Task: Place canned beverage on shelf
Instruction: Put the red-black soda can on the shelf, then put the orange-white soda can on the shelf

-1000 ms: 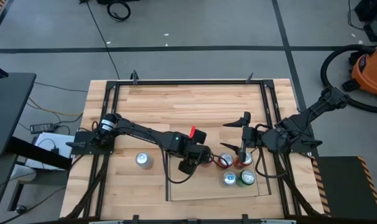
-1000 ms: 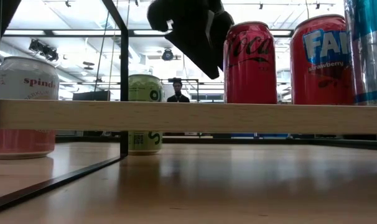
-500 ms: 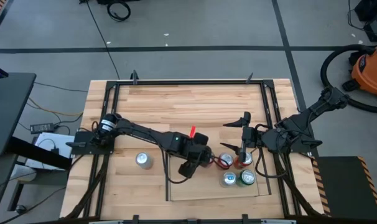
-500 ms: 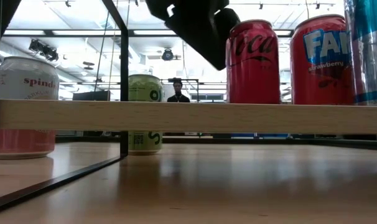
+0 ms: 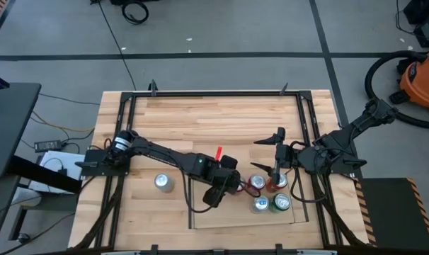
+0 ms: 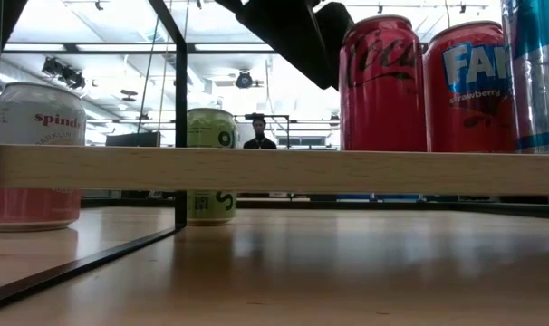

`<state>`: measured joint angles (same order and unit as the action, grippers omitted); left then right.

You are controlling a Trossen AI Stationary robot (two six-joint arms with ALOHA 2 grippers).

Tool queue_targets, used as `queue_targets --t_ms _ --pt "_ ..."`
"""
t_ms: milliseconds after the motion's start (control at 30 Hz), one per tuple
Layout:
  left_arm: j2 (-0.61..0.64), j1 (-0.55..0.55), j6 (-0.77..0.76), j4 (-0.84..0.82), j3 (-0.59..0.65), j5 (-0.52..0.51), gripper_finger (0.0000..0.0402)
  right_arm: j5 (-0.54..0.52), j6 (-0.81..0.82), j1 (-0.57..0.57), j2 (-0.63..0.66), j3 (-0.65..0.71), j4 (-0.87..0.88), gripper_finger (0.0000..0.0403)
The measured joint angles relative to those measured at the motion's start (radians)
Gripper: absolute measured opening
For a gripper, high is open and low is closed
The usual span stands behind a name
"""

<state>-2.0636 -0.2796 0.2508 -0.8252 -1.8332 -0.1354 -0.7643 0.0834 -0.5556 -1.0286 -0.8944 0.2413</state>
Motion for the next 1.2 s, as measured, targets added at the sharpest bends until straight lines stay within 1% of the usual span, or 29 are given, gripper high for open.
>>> queue_targets --t_ms 100,167,300,567,667,800,867,1000,1200 --pt "0.000 0.000 -0.001 -0.002 0.000 -0.013 0.0385 0.000 0.000 0.000 0.000 0.000 0.000 0.0348" --pt "0.000 -0.001 0.000 -0.018 0.000 -0.055 0.0385 0.000 0.000 0.000 0.000 0.000 0.000 0.0348" --pt "0.021 -0.005 -0.009 -0.112 0.001 -0.123 0.0385 0.000 0.000 0.000 0.000 0.000 0.000 0.0348" --pt "0.114 0.028 -0.218 -0.255 0.000 -0.136 0.0385 0.000 0.000 0.000 0.000 0.000 -0.001 0.0348" --pt "0.129 0.051 -0.303 -0.306 -0.001 -0.137 0.0385 0.000 0.003 0.000 0.000 0.000 -0.002 0.0348" --pt "0.151 0.070 -0.369 -0.405 0.000 -0.111 0.0385 0.005 0.011 0.000 0.000 0.000 0.002 0.0348" --pt "0.171 0.065 -0.392 -0.470 0.000 -0.111 0.0385 0.008 0.012 -0.003 0.000 0.000 0.005 0.0348" --pt "0.248 0.041 -0.459 -0.522 0.001 -0.139 0.0385 0.007 0.021 -0.010 0.000 0.001 0.022 0.0348" --pt "0.398 -0.024 -0.627 -0.518 0.012 -0.211 0.0385 0.002 0.022 -0.014 0.000 0.001 0.022 0.0348"
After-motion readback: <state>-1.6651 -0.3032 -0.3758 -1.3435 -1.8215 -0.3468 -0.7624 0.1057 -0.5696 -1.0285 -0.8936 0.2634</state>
